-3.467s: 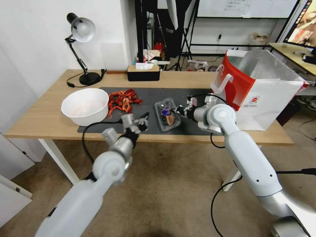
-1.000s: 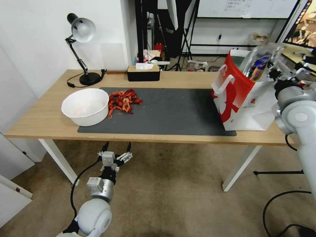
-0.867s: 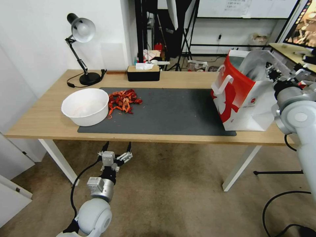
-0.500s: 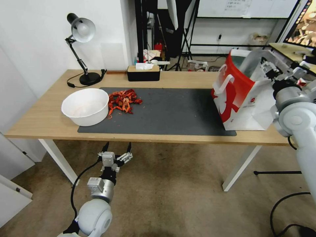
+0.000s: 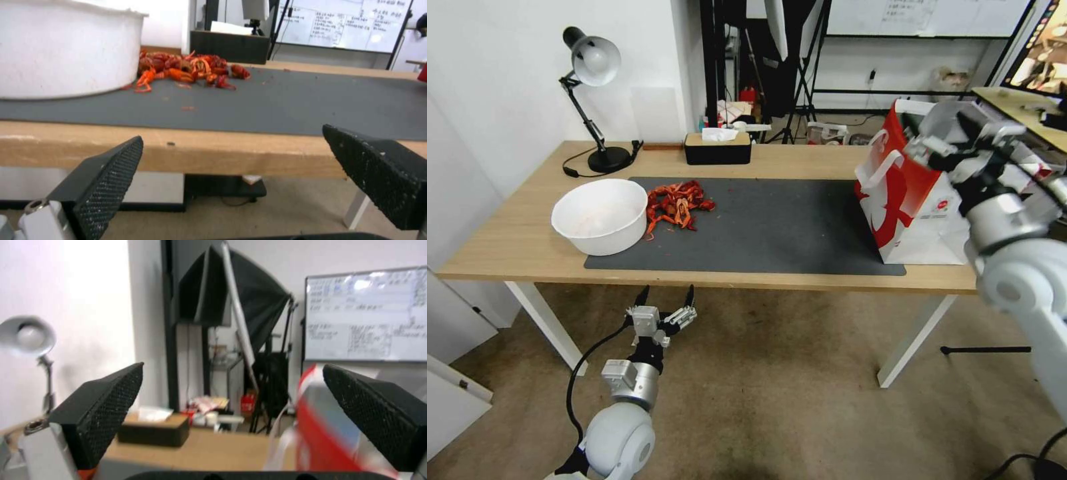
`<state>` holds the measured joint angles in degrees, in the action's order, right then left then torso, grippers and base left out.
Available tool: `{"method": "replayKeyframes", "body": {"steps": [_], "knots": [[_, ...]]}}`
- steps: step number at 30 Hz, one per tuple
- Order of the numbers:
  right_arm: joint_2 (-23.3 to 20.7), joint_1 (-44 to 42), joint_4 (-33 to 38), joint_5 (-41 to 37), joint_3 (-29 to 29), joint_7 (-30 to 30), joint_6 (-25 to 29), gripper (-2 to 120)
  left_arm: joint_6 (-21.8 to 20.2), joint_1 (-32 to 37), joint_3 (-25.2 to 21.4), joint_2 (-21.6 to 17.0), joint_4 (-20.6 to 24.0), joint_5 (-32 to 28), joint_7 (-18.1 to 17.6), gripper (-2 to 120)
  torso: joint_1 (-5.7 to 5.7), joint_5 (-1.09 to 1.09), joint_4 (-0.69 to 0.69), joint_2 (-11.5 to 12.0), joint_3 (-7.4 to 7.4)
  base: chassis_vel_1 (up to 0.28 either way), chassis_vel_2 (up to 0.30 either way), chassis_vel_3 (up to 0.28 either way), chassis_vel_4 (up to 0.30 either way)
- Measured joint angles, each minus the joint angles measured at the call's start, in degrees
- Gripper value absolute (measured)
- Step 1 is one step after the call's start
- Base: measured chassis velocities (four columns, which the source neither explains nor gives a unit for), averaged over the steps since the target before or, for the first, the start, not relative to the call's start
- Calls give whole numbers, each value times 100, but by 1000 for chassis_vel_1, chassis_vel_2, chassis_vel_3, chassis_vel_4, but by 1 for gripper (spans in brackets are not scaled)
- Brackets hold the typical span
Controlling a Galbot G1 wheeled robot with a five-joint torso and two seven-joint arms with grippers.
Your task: Close the takeout container lid, then place the container into the takeout bag.
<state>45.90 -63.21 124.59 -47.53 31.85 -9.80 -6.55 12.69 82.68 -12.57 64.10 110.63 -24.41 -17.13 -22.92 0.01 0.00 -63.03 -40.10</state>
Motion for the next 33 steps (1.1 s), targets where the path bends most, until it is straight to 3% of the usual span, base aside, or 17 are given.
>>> {"method": "replayKeyframes", "body": {"steps": [5,8,10,16,21,33], "knots": [[424,-737,188,468,25,111,132,100,79,21,-34,2,12,1,46,100,0,-1,1,0,0,0,0,0,0],[1002,-1528,238,1047,32,164,385,100,130,58,-53,11,20,1,83,100,0,0,-1,0,0,0,0,0,0],[1107,-1647,237,1143,16,158,447,100,136,65,-55,14,20,1,97,100,1,0,0,0,0,0,0,0,0],[2006,-2616,31,2149,-150,117,1067,100,224,137,-55,49,14,43,236,100,0,1,1,0,1,0,0,0,0],[2416,-3131,-203,2666,-235,57,1396,100,288,176,-64,70,-46,157,243,100,1,1,-1,0,1,0,0,0,0],[2765,-3411,-620,2851,-431,112,1810,100,353,253,-67,114,-103,222,224,100,1,0,1,0,0,0,0,0,0]]}}
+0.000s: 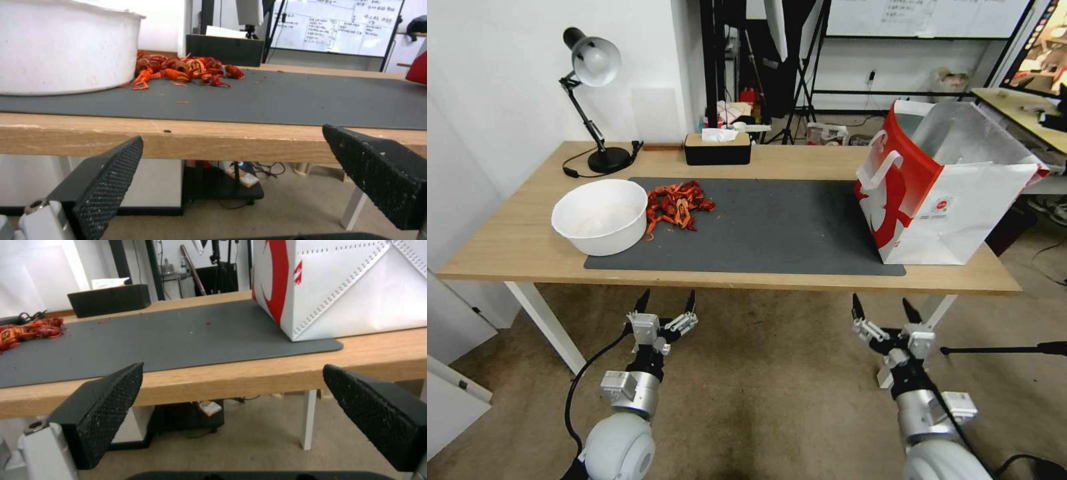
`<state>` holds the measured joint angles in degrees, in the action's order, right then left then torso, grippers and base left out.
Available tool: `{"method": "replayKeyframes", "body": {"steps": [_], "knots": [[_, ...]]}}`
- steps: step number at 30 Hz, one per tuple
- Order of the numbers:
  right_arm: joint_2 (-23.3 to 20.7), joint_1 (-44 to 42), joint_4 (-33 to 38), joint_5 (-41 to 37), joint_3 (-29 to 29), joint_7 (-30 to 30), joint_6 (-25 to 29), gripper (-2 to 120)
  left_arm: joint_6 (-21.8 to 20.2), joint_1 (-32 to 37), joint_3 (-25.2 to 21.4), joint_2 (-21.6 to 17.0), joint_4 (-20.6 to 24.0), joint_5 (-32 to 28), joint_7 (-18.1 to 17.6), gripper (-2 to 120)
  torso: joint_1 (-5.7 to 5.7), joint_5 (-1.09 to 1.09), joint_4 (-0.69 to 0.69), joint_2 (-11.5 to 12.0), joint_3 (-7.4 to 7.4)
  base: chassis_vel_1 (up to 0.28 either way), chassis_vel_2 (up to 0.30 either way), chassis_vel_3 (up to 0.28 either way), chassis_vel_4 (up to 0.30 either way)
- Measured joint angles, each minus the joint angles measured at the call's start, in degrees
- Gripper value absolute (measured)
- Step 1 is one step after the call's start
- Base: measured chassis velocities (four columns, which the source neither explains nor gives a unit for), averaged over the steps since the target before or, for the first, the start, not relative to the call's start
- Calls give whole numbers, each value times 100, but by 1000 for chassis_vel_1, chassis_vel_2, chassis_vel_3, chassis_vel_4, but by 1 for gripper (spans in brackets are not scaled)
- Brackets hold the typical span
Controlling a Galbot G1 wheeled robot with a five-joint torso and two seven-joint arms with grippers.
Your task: Close the takeout container lid, then place the container into the takeout bag.
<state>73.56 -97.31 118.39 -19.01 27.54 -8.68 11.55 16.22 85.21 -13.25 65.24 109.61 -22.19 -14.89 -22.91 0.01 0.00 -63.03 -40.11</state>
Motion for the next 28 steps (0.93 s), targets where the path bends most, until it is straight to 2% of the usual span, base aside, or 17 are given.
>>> {"method": "replayKeyframes", "body": {"steps": [28], "knots": [[-23,37,-2,-44,0,12,-11,100,3,-3,0,-2,-6,1,-12,100,0,-1,-1,0,0,0,0,0,0]]}}
